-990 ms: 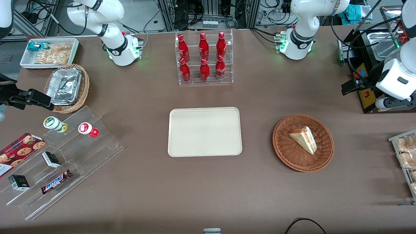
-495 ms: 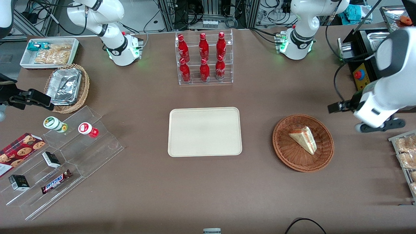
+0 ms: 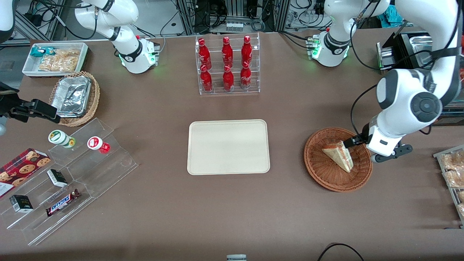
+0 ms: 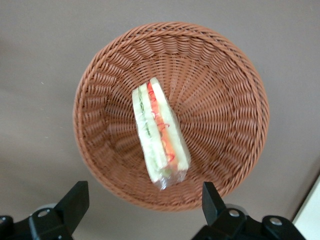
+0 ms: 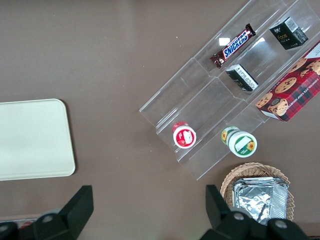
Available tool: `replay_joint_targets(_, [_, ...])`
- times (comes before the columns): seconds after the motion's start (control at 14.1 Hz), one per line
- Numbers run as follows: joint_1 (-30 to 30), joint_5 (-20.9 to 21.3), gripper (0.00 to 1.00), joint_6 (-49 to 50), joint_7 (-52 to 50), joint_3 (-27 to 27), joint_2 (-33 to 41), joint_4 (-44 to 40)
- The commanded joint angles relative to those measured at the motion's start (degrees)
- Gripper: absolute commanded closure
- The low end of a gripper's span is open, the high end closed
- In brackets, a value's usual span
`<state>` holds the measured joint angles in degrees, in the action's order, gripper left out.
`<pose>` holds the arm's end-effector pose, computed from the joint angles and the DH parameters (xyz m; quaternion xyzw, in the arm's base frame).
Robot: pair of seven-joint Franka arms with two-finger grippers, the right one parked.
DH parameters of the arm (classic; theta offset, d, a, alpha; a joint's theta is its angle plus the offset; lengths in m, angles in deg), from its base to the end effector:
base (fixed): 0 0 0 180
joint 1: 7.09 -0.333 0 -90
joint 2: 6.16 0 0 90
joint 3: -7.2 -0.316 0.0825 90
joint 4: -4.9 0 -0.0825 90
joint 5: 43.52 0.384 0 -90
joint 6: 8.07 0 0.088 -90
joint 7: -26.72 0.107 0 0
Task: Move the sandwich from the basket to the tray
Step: 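Lower the open left gripper around the wrapped sandwich and close it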
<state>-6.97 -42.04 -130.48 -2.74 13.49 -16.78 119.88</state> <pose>0.5781 -0.0622 0.3608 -0.9808 -0.1933 0.0257 0.0089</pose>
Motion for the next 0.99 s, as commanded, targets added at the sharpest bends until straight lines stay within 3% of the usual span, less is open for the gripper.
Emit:
replay_joint_targets(0.0, [0.75,0.90,0.00,-8.17,-11.03,-0.14,1.74,6.55])
replay_joint_targets(0.35, [2.42,0.81,0.00,-16.62,-27.47,-0.14,-2.64,8.85])
replay_joint_targets(0.78, [2.42,0.81,0.00,-20.59,-30.57,-0.22,-7.57,8.68])
replay_joint_targets(0.85, [2.42,0.81,0.11,-21.20,-30.49,-0.22,-8.36,8.51])
replay_joint_targets(0.92, [2.42,0.81,0.45,-21.21,-30.31,-0.22,-8.37,8.50])
